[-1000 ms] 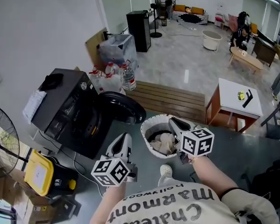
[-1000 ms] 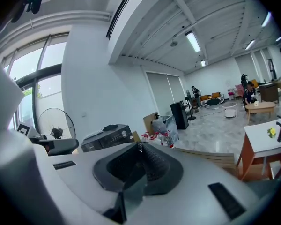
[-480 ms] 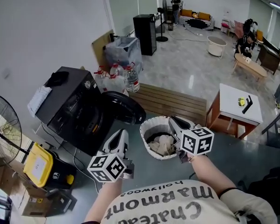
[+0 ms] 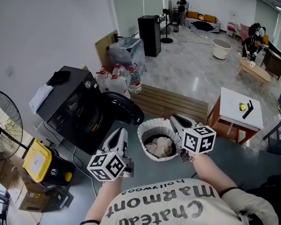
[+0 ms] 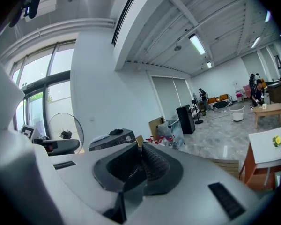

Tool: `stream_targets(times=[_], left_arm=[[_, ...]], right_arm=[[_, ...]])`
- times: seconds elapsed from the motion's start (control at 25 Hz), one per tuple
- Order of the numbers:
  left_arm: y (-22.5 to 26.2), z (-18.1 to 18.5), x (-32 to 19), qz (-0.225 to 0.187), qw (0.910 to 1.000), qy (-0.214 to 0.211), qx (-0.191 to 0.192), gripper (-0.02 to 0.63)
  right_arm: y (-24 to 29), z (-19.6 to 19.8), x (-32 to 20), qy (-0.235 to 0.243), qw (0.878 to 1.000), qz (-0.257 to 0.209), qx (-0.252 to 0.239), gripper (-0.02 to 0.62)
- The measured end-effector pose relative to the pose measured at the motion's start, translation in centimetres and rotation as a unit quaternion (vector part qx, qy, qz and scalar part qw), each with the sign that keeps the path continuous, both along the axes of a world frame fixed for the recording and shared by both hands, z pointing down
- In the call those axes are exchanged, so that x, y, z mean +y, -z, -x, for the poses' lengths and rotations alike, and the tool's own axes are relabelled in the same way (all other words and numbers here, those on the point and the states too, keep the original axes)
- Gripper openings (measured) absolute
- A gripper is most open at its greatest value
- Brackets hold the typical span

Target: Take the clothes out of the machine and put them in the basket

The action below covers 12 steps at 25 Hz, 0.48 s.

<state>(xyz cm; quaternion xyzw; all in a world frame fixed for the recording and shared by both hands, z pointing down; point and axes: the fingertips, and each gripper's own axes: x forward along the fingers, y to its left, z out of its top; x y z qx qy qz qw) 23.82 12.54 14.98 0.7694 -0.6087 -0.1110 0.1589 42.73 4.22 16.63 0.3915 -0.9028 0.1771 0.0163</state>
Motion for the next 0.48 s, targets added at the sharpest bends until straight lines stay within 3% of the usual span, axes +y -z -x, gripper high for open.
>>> stream_targets(times=[0.48], left_arm=[[-1.3, -1.8, -0.1, 0.011, 0.9999, 0.008, 0.003, 0.02]], right_arm=[[-1.4, -2.4, 0.1, 0.0, 1.0, 0.014, -0.003, 0.051]])
